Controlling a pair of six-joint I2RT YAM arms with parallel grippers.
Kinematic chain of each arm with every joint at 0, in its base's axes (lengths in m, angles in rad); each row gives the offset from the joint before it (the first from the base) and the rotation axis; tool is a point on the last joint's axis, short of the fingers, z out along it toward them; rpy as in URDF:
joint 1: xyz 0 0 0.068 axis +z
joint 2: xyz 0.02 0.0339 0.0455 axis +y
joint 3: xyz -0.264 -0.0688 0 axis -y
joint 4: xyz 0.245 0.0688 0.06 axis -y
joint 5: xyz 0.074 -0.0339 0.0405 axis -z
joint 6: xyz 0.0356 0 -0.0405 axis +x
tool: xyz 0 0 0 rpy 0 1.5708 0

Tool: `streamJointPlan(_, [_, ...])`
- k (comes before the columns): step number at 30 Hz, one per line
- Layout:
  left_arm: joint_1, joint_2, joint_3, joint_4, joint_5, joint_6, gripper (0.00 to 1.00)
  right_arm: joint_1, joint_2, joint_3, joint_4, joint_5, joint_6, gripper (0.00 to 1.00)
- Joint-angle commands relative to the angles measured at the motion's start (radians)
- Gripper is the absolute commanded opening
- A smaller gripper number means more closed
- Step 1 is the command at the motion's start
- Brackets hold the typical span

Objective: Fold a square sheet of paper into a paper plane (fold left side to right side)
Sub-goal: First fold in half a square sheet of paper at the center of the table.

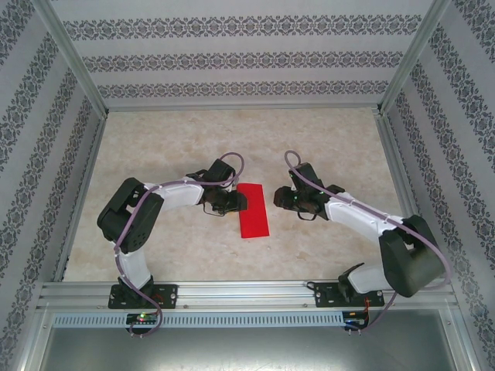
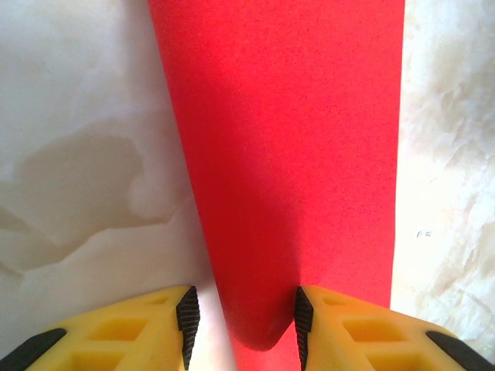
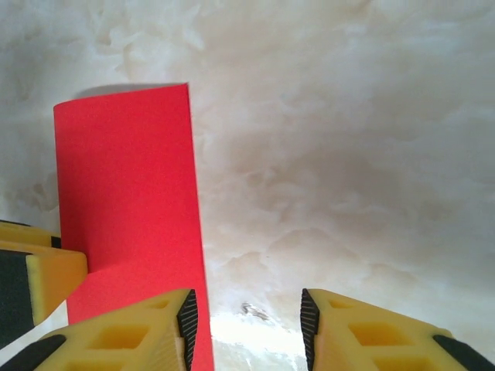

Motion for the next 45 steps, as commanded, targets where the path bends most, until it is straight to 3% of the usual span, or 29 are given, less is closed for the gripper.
streamJointPlan(1, [-0.027,0.044,0.008,-0.053,-0.053,0.029,0.42,-0.013,-0.046,-0.028,-0.023,0.048,-0.017,0.43])
streamJointPlan(22, [-0.043,0.093,0.062,-0.110,-0.096,0.012,0.43,-0.023,-0.221,-0.137,0.084,0.013,0.016,0.67])
streamJointPlan(41, [-0.050,0.103,0.076,-0.135,-0.103,0.031,0.42,-0.025,-0.179,-0.143,0.144,-0.077,0.016,0.66])
streamJointPlan(43, [-0.050,0.105,0.077,-0.135,-0.103,0.031,0.42,-0.023,-0.160,-0.142,0.174,-0.116,0.015,0.61])
streamJointPlan(45, [-0.050,0.105,0.077,-0.135,-0.104,0.031,0.42,-0.019,-0.130,-0.135,0.213,-0.166,0.019,0.50])
